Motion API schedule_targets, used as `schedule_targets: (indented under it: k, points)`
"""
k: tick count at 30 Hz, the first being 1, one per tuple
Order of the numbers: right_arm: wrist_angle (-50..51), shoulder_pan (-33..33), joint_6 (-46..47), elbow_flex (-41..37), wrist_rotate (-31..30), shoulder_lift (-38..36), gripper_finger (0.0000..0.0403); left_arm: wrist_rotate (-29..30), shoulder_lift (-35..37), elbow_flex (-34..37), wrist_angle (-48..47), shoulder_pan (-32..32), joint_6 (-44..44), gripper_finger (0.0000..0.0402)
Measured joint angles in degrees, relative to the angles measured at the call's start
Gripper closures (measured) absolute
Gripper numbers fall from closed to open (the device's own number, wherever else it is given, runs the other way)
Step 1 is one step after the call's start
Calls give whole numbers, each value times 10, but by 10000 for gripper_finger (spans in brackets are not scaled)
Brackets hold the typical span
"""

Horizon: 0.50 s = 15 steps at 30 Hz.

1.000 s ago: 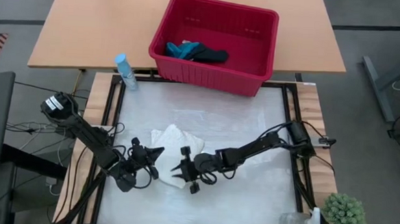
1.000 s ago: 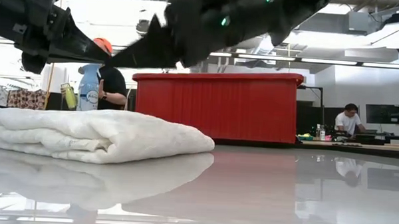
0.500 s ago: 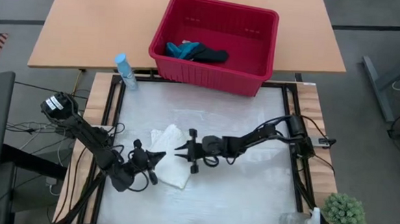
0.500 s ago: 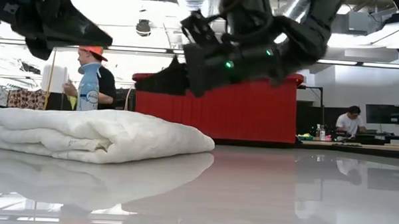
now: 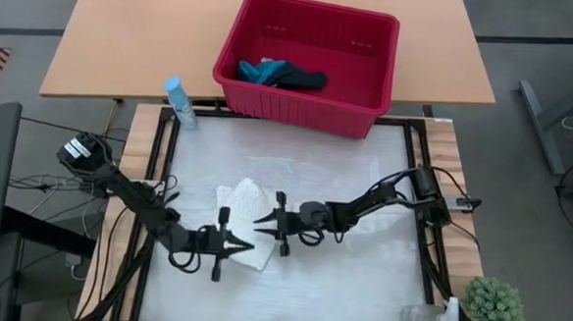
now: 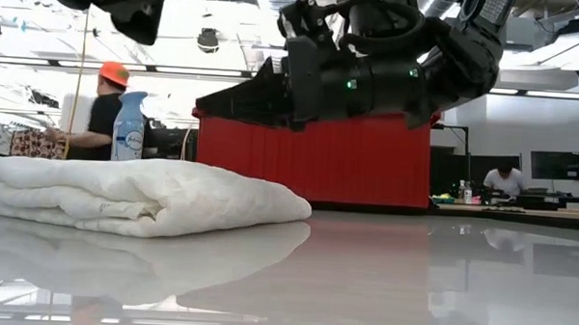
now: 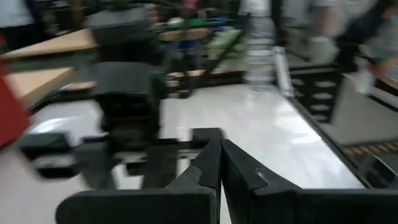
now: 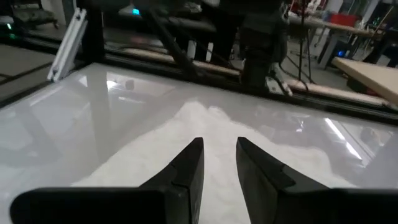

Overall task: Fold Laundry from Bin
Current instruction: Fold the white shirt

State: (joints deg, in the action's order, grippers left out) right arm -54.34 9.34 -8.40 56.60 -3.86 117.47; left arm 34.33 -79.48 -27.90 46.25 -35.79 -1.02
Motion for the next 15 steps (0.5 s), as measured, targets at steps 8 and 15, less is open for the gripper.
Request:
schedule_targets:
  k: [8, 15]
  points:
    - [-40, -5, 6, 2, 24, 33, 285, -131, 49, 0, -71, 29, -28, 401]
    - [-84, -15, 51, 47, 24, 142, 285, -154, 170, 61, -73, 36, -10, 402]
